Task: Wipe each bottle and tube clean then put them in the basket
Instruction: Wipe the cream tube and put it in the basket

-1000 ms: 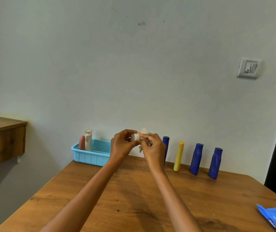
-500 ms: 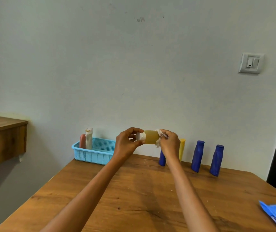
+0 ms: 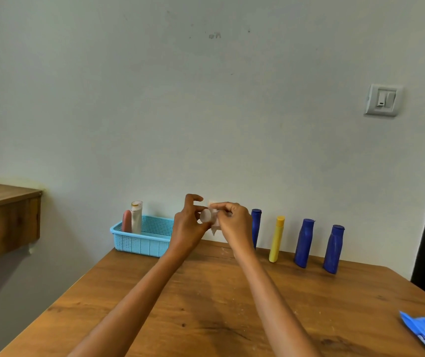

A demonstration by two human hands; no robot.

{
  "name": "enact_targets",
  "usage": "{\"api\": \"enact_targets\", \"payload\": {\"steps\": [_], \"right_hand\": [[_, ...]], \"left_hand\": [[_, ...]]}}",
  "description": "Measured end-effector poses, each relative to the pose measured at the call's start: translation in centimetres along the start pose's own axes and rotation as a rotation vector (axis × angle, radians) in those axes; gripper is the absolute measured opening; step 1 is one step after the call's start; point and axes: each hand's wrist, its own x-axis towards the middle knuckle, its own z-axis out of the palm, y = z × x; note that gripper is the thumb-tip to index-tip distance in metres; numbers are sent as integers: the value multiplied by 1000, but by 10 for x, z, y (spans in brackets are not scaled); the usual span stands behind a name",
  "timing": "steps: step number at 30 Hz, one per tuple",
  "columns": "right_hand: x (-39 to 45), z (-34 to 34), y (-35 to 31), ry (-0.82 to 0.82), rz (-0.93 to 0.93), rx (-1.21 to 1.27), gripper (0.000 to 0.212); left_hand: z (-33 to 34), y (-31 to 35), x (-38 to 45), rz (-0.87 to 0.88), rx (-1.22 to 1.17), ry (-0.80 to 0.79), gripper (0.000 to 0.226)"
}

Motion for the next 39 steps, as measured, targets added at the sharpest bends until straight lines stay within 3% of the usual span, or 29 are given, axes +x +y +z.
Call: {"api": "enact_targets", "payload": {"steps": [3, 10, 13, 15, 17, 20, 23, 27, 31, 36, 39], "right_hand": [[6, -8, 5, 105, 2, -33, 30], [3, -1, 9, -15, -26, -24, 22], [5, -6, 15, 81, -22, 50, 20], [8, -14, 22, 172, -5, 78, 23], [12, -21, 30, 240, 16, 99, 26], [15, -27, 31, 282, -3, 96, 29], [11, -26, 26, 282, -86, 83, 25], [-3, -11, 20, 217, -172, 35, 12], [-4, -6, 20, 90, -172, 7, 9], [10, -22, 23, 327, -67, 170, 18], [11, -25, 27, 304, -45, 123, 26]], "left_hand": [[2, 9, 1, 30, 4, -21, 57], [3, 5, 3, -62, -9, 16, 47], [-1, 1, 6, -260, -134, 89, 47], [-2, 5, 7, -479, -398, 111, 43], [-1, 10, 4, -677, -672, 36, 36], [6, 10, -2, -837, -744, -197, 34], [12, 13, -3, -865, -760, -360, 26], [9, 15, 3, -856, -811, -321, 20], [-3, 6, 7, -927, -798, -324, 29], [0, 8, 6, -990, -841, -423, 39], [7, 11, 4, -980, -855, -409, 37]]}}
